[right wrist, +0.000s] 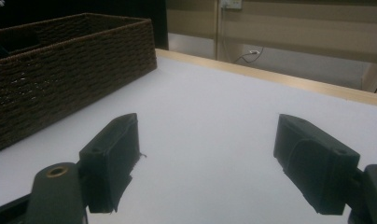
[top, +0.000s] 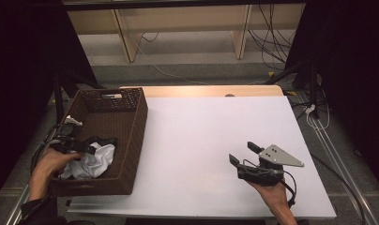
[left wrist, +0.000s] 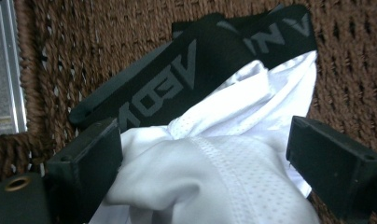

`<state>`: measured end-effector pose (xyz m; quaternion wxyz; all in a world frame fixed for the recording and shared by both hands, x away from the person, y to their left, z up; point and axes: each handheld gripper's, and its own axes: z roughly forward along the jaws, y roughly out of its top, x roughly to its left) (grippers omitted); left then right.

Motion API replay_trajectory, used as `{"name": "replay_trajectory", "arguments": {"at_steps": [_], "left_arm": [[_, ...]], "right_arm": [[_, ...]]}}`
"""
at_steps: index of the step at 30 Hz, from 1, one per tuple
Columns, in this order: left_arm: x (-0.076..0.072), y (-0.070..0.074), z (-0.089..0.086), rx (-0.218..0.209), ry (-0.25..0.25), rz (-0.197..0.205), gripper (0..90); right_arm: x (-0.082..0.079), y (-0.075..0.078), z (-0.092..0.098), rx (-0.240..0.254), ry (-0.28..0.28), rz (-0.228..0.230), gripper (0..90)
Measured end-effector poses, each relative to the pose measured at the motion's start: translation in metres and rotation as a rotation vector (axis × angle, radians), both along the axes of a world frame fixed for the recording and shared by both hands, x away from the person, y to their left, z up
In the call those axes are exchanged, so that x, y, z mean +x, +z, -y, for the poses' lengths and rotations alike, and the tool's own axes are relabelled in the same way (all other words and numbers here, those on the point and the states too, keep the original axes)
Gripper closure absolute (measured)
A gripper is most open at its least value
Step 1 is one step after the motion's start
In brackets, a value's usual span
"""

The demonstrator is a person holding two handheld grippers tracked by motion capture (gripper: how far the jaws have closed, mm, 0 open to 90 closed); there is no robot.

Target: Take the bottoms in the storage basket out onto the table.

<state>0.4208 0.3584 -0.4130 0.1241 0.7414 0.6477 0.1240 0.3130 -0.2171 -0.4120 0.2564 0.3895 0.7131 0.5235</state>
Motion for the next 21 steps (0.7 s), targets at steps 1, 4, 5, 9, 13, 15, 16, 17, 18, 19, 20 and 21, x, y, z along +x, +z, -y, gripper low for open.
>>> {"name": "replay_trajectory", "arguments": {"at_steps": [1,4,5,9,13,15,16,17,18,19,20,21], "left_arm": [[0.0,-0.002,0.0,0.005,0.0,-0.008,10.4],[0.002,-0.007,0.001,0.005,-0.009,-0.033,10.4],[0.003,-0.009,0.002,0.004,-0.015,-0.043,10.4],[0.005,-0.016,0.003,-0.002,-0.032,-0.085,10.2],[0.005,-0.019,0.002,-0.019,-0.043,-0.109,10.5],[0.005,-0.02,0.002,-0.029,-0.051,-0.116,11.2],[0.006,-0.02,0.002,-0.034,-0.055,-0.12,11.7],[0.006,-0.021,0.003,-0.037,-0.064,-0.127,11.7],[0.007,-0.022,0.004,-0.038,-0.074,-0.136,11.9],[0.007,-0.024,0.004,-0.037,-0.082,-0.147,11.8],[0.008,-0.026,0.005,-0.034,-0.087,-0.158,11.5],[0.009,-0.029,0.006,-0.026,-0.089,-0.169,10.6]], "right_arm": [[0.0,0.0,0.0,0.0,0.0,0.0,23.4],[0.001,0.0,0.0,-0.002,-0.001,0.001,23.4],[0.001,-0.001,0.0,-0.002,-0.001,0.0,23.4],[0.001,-0.001,0.0,-0.007,-0.001,-0.001,23.5],[0.001,-0.001,0.0,-0.008,-0.001,-0.004,23.4],[0.001,-0.001,0.0,-0.008,-0.001,-0.004,23.4],[0.001,-0.001,0.0,-0.01,-0.001,-0.004,23.4],[0.001,-0.001,0.0,-0.01,-0.001,-0.003,23.4],[0.001,-0.001,-0.001,-0.011,-0.002,-0.003,23.4],[0.001,-0.001,-0.001,-0.013,-0.001,-0.002,23.4],[0.001,-0.001,-0.001,-0.015,0.0,-0.003,23.4],[0.001,-0.002,-0.001,-0.017,0.0,-0.002,23.4]]}}
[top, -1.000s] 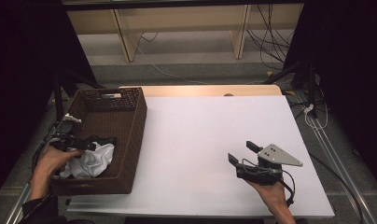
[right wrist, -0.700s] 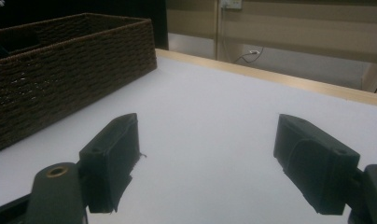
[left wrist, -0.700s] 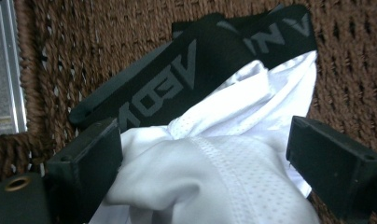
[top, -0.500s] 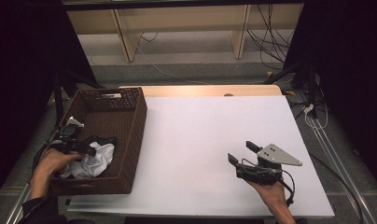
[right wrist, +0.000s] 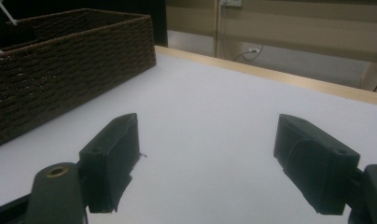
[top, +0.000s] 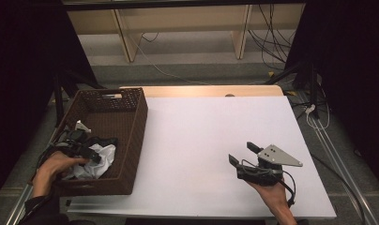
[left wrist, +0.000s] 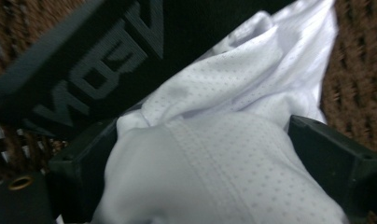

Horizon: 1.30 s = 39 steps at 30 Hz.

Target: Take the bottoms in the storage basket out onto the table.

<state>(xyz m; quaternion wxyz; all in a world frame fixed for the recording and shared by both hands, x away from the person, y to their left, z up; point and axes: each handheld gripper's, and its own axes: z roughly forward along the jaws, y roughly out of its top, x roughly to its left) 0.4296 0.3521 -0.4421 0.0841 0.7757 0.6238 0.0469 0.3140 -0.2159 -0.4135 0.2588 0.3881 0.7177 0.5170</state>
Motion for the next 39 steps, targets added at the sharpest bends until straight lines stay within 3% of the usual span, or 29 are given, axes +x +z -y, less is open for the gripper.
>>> {"name": "replay_trajectory", "arguments": {"at_steps": [4,8,11,16,17,18,19,20,21,25,29,34,39], "left_arm": [[0.002,-0.01,0.001,0.032,-0.003,-0.045,9.2],[0.003,-0.015,0.0,0.044,-0.003,-0.064,9.0],[0.004,-0.018,-0.001,0.06,0.002,-0.066,11.6],[0.004,-0.018,0.0,0.091,-0.009,-0.05,23.8],[0.004,-0.017,0.0,0.097,-0.012,-0.041,23.8],[0.003,-0.016,-0.001,0.107,-0.015,-0.028,33.0],[0.003,-0.016,-0.001,0.11,-0.015,-0.018,33.0],[0.002,-0.014,-0.001,0.117,-0.024,-0.001,42.4],[0.002,-0.014,-0.001,0.117,-0.022,0.013,42.4],[0.001,-0.012,-0.001,0.126,-0.019,0.04,57.3],[0.001,-0.01,-0.001,0.13,-0.019,0.057,61.7],[0.0,-0.002,-0.002,0.115,-0.013,0.107,65.4],[-0.002,0.012,-0.001,0.085,-0.01,0.187,66.3]], "right_arm": [[0.0,0.0,0.0,-0.001,-0.001,0.0,23.4],[0.0,0.0,0.001,-0.003,-0.001,-0.001,23.4],[0.0,0.0,0.001,-0.003,-0.001,-0.001,23.4],[0.0,0.0,0.0,-0.003,-0.003,-0.002,23.5],[0.0,0.0,0.0,-0.004,-0.004,-0.003,23.5],[0.0,-0.001,0.0,-0.004,-0.004,-0.003,23.5],[0.0,-0.001,0.0,-0.004,-0.004,-0.003,23.5],[0.0,-0.001,0.0,-0.003,-0.004,-0.003,23.6],[0.0,-0.001,0.0,-0.003,-0.004,-0.003,23.6],[0.001,-0.001,0.0,-0.003,-0.004,-0.002,23.6],[0.001,-0.001,0.0,-0.003,-0.003,-0.004,23.7],[0.001,-0.001,0.0,0.0,-0.005,-0.006,23.7],[0.001,-0.001,0.0,0.001,-0.005,-0.007,23.7]]}}
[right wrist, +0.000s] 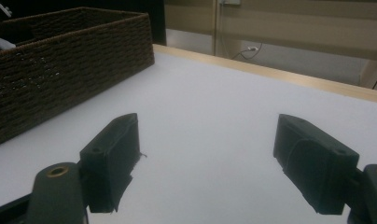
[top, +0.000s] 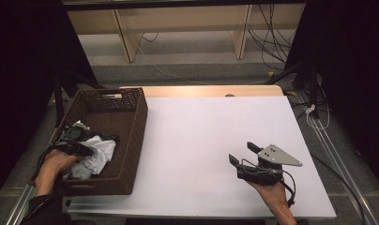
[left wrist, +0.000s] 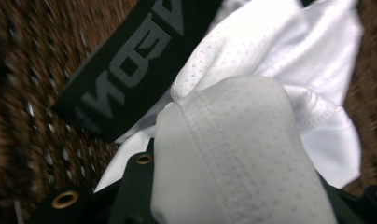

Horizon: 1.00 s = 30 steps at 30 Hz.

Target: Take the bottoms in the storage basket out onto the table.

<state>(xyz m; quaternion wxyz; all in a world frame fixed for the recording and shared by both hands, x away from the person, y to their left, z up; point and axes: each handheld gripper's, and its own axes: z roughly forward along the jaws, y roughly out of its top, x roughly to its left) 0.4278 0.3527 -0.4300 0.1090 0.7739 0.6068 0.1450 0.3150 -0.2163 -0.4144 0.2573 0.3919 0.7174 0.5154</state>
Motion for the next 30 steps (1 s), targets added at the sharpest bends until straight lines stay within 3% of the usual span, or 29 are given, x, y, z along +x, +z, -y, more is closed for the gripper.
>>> {"name": "replay_trajectory", "arguments": {"at_steps": [10,20,24,30], "left_arm": [[-0.004,0.022,0.004,-0.027,-0.01,0.157,66.7],[-0.008,0.036,0.012,-0.033,-0.036,0.266,66.9],[-0.009,0.043,0.018,-0.061,-0.048,0.312,66.8],[-0.01,0.052,0.024,-0.137,-0.065,0.36,66.9]], "right_arm": [[0.0,0.0,0.0,0.002,-0.003,0.001,23.8],[0.0,0.0,0.001,0.004,-0.004,-0.001,23.8],[0.0,0.0,0.001,0.008,-0.006,-0.002,23.8],[0.0,0.0,0.002,0.009,-0.008,-0.008,23.8]]}}
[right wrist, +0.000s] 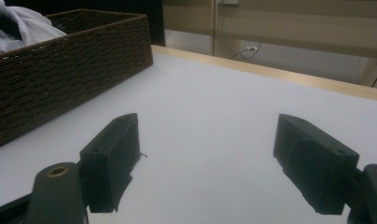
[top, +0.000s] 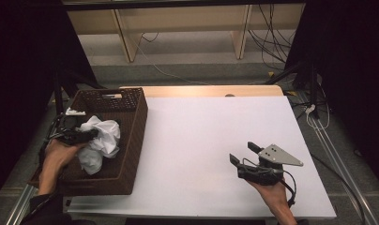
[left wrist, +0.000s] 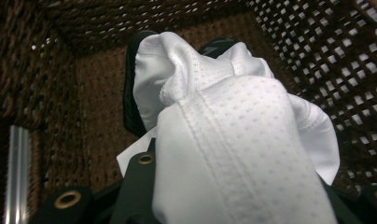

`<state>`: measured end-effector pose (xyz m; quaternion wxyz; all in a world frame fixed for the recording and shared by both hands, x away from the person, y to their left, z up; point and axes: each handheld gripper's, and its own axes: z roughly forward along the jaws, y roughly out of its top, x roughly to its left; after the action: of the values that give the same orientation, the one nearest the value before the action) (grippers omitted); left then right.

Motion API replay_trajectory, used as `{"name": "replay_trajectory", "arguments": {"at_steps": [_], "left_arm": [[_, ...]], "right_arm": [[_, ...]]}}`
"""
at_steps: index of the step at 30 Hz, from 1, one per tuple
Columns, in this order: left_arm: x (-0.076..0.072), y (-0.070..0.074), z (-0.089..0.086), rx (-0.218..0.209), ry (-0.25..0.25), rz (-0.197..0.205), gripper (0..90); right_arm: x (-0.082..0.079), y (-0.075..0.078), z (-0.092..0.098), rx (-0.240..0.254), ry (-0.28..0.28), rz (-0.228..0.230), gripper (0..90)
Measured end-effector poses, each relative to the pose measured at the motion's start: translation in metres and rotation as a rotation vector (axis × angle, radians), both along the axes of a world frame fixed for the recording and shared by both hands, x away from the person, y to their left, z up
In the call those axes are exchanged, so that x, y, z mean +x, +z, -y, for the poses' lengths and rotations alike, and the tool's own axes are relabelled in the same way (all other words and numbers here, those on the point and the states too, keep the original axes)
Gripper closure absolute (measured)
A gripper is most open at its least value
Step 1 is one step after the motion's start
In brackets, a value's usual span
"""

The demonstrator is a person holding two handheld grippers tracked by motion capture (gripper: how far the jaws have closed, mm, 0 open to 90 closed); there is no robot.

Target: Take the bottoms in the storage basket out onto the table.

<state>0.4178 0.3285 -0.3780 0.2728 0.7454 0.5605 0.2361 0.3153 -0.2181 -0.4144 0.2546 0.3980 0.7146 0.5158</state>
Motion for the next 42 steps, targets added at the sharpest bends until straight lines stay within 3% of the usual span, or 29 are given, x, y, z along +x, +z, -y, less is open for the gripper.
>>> {"name": "replay_trajectory", "arguments": {"at_steps": [12,21,26,42], "left_arm": [[0.006,0.013,0.014,-0.081,-0.021,0.044,66.9],[0.013,0.026,0.019,-0.098,0.01,0.104,66.9],[0.016,0.033,0.028,-0.123,-0.006,0.138,66.9],[0.02,0.051,0.044,-0.143,-0.052,0.209,67.0]], "right_arm": [[0.002,-0.001,0.001,0.0,-0.007,-0.005,23.8],[0.003,-0.001,0.001,0.006,-0.011,-0.003,23.8],[0.003,-0.001,0.002,0.008,-0.01,-0.003,23.8],[0.003,-0.001,0.003,0.012,-0.013,-0.007,23.7]]}}
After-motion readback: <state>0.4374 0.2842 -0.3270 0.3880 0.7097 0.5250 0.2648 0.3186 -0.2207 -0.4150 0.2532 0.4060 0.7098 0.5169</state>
